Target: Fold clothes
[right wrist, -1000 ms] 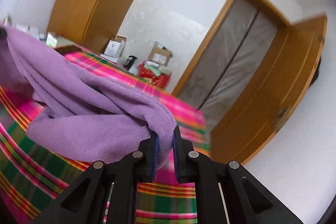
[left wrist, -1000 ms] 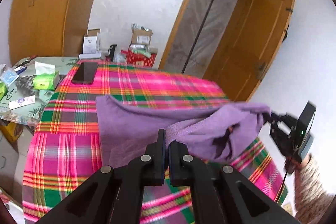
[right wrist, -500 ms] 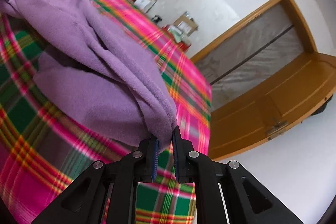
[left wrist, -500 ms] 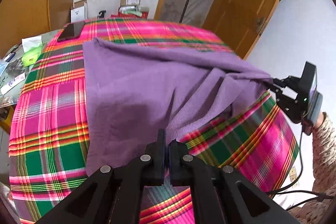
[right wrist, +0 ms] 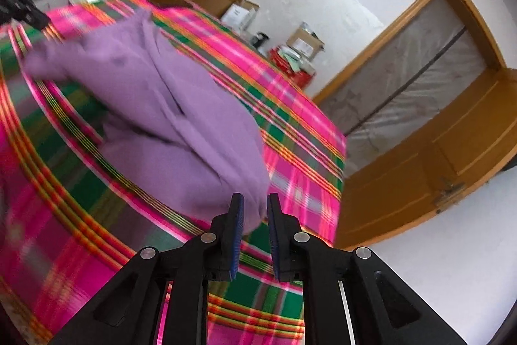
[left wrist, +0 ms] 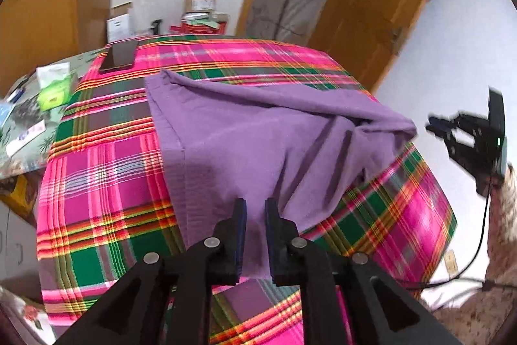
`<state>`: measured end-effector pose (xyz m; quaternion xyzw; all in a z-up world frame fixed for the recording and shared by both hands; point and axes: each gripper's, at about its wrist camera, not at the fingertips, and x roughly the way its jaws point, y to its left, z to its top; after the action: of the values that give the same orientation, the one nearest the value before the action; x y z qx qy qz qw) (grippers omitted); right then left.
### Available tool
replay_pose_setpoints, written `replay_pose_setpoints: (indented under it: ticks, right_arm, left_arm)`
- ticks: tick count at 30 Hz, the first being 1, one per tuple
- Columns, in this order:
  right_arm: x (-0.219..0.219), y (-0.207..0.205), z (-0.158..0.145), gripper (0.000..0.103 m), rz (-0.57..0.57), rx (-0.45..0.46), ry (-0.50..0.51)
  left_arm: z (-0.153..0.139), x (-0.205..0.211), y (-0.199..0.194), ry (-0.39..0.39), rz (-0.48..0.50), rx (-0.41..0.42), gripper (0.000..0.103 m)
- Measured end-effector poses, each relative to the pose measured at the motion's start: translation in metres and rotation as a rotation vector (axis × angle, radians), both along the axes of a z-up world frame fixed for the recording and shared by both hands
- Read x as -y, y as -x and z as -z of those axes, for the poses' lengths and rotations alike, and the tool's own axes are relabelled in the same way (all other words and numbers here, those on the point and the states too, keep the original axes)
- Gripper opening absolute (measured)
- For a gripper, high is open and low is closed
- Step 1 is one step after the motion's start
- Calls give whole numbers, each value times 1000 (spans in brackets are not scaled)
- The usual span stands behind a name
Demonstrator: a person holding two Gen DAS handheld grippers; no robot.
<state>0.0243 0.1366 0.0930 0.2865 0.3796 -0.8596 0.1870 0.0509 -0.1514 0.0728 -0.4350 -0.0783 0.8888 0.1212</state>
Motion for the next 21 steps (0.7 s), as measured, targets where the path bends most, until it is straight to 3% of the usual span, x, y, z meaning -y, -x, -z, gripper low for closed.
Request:
replay_pose_setpoints:
  ticks: [3, 6, 13, 21]
  right_arm:
    - [10, 1, -16, 15, -36, 1, 53]
    - [28, 10, -25, 16, -73, 16, 113]
    - [95, 37, -1, 16, -171, 110, 130]
    - [134, 57, 33, 19, -207, 200, 58]
  left_arm:
    - [-1, 0, 5, 46, 23, 4, 12]
    - [-3, 8, 24, 45, 18, -12, 12]
    - [-8, 29, 91, -77, -10, 14, 29]
    - [25, 40, 175, -318, -40, 207, 40]
